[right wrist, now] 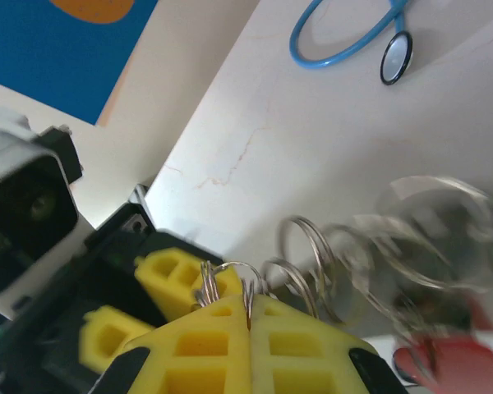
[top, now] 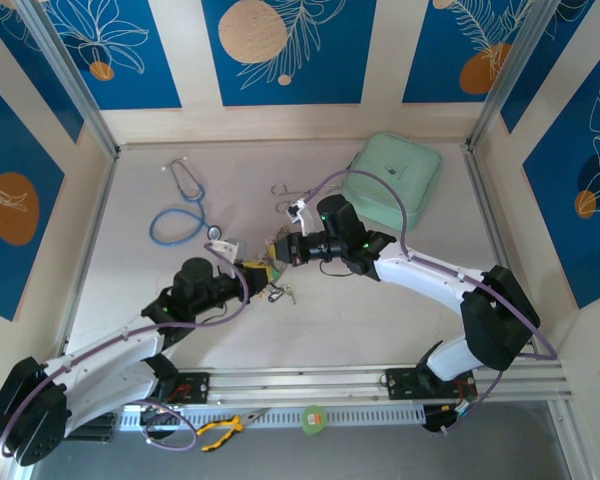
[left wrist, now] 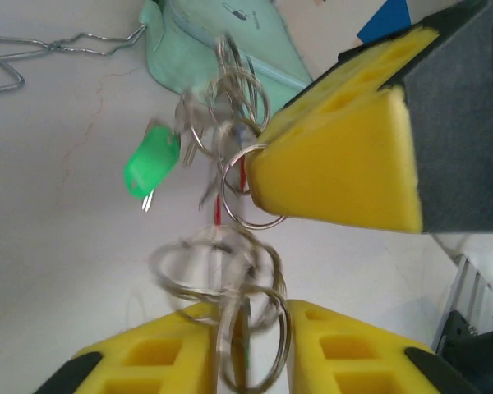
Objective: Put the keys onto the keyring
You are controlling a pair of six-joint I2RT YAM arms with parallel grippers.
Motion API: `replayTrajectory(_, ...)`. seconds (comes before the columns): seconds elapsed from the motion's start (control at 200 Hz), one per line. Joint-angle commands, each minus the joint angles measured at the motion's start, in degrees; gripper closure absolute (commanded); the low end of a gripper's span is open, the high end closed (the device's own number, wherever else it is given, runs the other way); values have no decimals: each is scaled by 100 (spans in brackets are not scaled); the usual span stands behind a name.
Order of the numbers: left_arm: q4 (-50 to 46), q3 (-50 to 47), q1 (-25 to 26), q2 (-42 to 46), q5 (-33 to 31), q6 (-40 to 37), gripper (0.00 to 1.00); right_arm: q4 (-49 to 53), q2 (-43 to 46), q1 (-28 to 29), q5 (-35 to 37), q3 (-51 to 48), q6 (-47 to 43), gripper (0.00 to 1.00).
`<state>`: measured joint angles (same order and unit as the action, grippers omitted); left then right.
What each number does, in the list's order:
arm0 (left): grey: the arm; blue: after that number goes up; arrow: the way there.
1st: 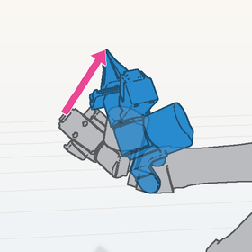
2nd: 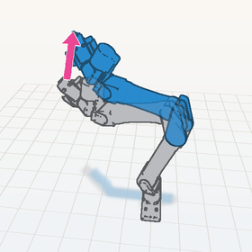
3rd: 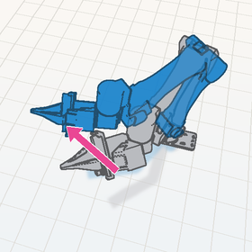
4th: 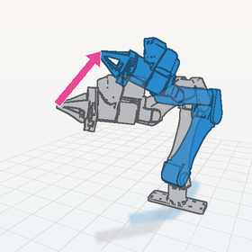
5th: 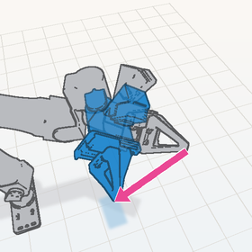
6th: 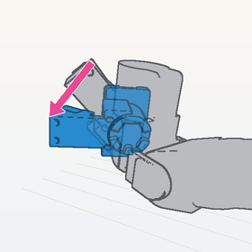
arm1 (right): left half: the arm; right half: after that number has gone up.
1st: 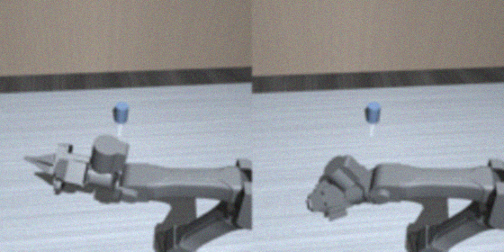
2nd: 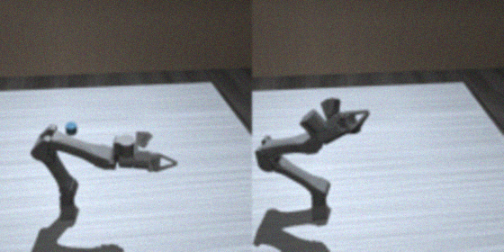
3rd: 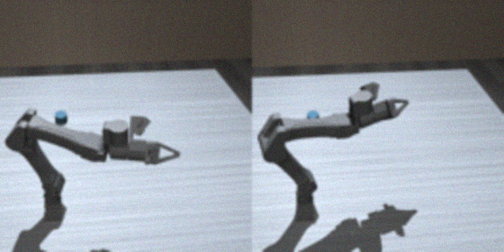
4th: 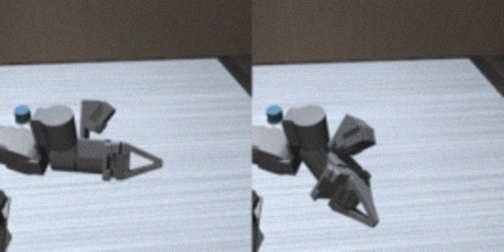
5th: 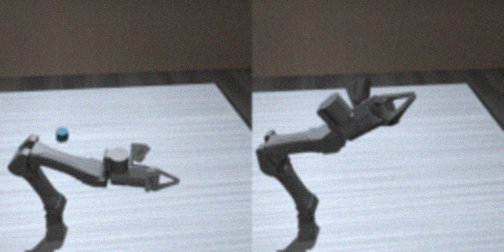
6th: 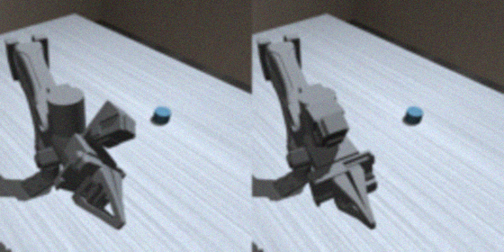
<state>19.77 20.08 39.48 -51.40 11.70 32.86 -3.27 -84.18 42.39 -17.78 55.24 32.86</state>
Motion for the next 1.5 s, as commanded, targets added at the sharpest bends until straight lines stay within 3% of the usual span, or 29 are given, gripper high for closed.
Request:
replayTrajectory(0.0,84,97,-20,85,35,58,60,234,165,74,149,208,-1221,100)
replayTrajectory(0.125,-210,70,-21,408,37,-195,43,323,79,61,246,434,-2180,100)
replayTrajectory(0.27,-1246,240,-24,1288,-249,-981,33,494,-19,-83,396,662,-3156,100)
replayTrajectory(0.49,-2625,902,-20,1963,-1014,-2405,35,657,31,-234,-80,663,-4684,100)
replayTrajectory(0.675,-2076,1050,-30,1460,-1883,-3071,50,1043,130,-115,-318,410,-5784,100)
replayTrajectory(0.875,-1282,1093,-42,298,-1531,-3419,64,1366,194,104,88,179,-6616,100)
replayTrajectory(1.1,-607,832,-94,-112,-1142,-3578,75,902,477,160,32,-220,-6761,100)
replayTrajectory(1.496,58,209,-126,-449,493,-4265,72,958,693,155,-15,-356,-6741,100)
